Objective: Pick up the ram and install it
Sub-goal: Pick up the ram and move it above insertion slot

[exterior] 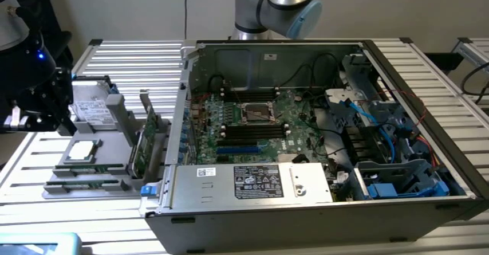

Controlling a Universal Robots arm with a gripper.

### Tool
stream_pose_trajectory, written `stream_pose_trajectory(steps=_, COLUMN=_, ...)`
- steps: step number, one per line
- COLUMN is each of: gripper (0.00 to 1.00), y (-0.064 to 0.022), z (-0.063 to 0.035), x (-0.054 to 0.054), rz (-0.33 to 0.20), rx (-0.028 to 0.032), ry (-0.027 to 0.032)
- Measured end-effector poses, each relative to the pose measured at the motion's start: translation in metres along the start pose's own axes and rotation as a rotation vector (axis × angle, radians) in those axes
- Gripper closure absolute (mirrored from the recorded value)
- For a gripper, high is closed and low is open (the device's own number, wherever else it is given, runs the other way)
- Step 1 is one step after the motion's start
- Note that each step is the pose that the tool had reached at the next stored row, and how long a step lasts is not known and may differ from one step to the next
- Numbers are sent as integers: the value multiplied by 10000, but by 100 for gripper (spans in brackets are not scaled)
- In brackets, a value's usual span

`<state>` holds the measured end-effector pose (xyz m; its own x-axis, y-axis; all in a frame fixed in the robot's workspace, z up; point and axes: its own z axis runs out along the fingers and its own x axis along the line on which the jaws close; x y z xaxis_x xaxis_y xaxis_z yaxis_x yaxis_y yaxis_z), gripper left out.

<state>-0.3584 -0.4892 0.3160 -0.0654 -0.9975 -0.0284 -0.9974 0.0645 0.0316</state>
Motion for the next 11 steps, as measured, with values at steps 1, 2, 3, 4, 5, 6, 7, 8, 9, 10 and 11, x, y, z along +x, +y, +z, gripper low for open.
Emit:
stream_pose_trajectory(steps=1, gripper=82, y=0, z=0, x=0, rz=0, rx=0, ry=0)
stream_pose_trajectory(steps=2, gripper=76, y=0, z=0, x=0, rz=0, rx=0, ry=0)
stream_pose_trajectory(steps=3, gripper=76, y=0, z=0, x=0, rz=0, rx=0, ry=1)
stream_pose_trajectory(steps=4, gripper=70, y=0, z=0, x=0, rz=0, rx=0, ry=0)
stream_pose_trajectory(steps=5, gripper=64, y=0, z=0, x=0, rz=0, rx=0, ry=0)
stream_pose_trajectory(steps=6, gripper=64, y=0, z=0, x=0, rz=0, rx=0, ry=0)
stream_pose_trajectory(steps=7, gripper=64, y=0, z=1, x=0, rz=0, rx=-2, ry=1)
stream_pose_trajectory(steps=8, gripper=58, y=1, z=7, x=1, rz=1, rx=0, ry=0)
stream_pose_trajectory(steps=9, gripper=58, y=7, z=14, x=2, rz=0, rx=2, ry=0)
stream_pose_trajectory(steps=10, gripper=58, y=17, z=23, x=5, rz=2, rx=4, ry=-1)
stream_pose_trajectory(steps=11, gripper=58, y=23, z=33, x=15, rz=-1, rx=4, ry=-1)
